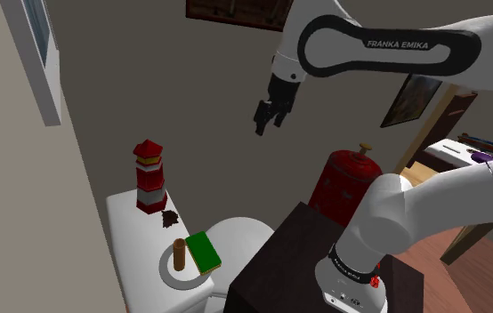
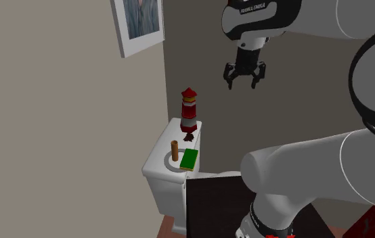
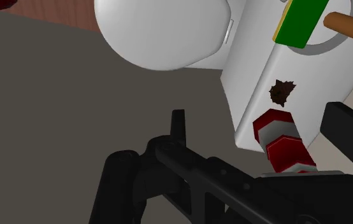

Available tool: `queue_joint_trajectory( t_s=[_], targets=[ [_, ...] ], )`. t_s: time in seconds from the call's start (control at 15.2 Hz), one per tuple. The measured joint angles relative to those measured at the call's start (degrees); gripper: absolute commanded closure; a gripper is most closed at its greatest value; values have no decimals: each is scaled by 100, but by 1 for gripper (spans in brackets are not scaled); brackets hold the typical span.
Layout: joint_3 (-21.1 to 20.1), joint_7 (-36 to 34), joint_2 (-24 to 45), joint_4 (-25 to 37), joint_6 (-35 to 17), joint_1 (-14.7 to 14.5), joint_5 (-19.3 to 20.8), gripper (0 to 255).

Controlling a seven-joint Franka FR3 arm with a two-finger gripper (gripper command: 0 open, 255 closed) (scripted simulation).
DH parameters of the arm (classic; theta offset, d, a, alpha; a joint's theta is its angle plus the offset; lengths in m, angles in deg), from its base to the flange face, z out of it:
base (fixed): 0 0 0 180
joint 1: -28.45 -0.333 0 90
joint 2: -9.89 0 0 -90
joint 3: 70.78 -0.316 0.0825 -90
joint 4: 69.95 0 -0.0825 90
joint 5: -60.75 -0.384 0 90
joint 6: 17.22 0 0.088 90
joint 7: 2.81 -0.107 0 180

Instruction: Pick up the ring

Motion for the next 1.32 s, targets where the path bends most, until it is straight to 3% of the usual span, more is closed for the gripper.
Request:
queue_joint_trajectory(
  t_s=[0.66,1.32],
  targets=[
    [-578,-161,871,-747,-1446,-539,-319,0],
    [-1219,-395,2390,-1038,-3092,-985,-431,0]
  ],
)
